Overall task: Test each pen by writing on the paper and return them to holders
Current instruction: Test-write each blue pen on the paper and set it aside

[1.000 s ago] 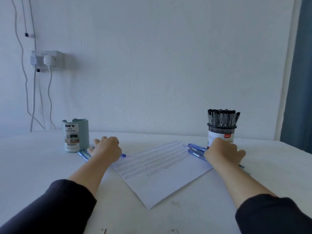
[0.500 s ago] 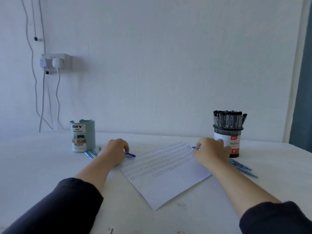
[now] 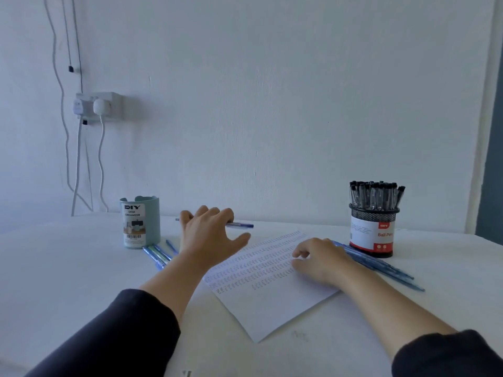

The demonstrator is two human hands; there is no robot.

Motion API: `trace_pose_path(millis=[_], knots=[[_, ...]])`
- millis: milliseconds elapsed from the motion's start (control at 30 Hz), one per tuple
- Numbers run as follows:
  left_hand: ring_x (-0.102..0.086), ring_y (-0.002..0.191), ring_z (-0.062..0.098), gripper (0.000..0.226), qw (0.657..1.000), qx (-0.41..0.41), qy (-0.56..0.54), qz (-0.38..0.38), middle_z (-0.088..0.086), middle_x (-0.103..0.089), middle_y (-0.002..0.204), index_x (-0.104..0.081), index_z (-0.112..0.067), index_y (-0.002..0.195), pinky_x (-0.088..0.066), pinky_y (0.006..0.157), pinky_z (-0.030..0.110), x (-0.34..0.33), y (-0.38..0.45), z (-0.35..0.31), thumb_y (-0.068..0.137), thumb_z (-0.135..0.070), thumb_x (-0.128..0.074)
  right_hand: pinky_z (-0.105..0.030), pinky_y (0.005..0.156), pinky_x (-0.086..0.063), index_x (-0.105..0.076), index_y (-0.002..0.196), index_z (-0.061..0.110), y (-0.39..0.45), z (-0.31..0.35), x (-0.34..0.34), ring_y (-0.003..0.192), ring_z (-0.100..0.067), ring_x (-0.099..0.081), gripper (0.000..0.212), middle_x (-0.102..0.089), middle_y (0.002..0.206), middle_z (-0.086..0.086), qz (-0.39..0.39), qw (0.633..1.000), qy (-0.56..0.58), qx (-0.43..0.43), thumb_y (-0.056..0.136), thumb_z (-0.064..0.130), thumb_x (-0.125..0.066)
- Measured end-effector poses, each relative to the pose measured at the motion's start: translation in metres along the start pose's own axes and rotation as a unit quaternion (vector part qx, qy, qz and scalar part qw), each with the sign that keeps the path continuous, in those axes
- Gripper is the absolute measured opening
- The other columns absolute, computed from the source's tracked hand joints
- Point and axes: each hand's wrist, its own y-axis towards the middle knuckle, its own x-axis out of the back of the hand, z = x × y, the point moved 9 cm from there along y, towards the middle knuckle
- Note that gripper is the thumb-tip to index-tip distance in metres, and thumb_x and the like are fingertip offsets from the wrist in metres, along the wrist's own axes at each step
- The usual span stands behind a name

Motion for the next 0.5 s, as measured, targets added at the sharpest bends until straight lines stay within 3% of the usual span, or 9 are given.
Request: trace_pose_path(millis=[133,333,500], knots=[[-0.041,0.076,0.012,0.057,0.999,0.008,0.036,0.020,-0.012,-0.047,0.059,-0.049,-0.023,0.064,-0.016,0.074,0.033,0.003,0.000,-0.008,0.065,-0.079,-0.040,-0.031,0.098,-0.041,-0.063,0.099,0.032,0.003,-0.004,-0.005,0.111,-0.015,-0.055,0.016,-0.064,0.108,0.007,0.012,1.000,0.011,-0.008,0.087,0.037,-0.054],[-0.046,0.079,0.012,0.076,0.998,0.014,0.053,0.032,-0.008,-0.056,0.060,-0.063,-0.019,0.066,-0.018,0.075,0.034,0.007,0.000,-0.011,0.052,-0.077,-0.016,-0.029,0.097,-0.042,-0.064,0.104,0.030,0.002,-0.003,-0.004,0.108,-0.013,-0.057,0.020,-0.064,0.110,0.008,0.015,1.000,0.013,-0.011,0.088,0.037,-0.055],[-0.046,0.074,0.014,0.050,0.998,0.020,0.047,0.037,-0.007,-0.039,0.050,-0.046,-0.017,0.054,-0.020,0.076,0.035,0.010,-0.001,-0.013,0.060,-0.065,-0.033,-0.028,0.096,-0.042,-0.064,0.103,0.031,0.002,-0.003,-0.005,0.108,-0.013,-0.057,0.019,-0.064,0.110,0.008,0.018,1.000,0.012,-0.013,0.088,0.037,-0.054]])
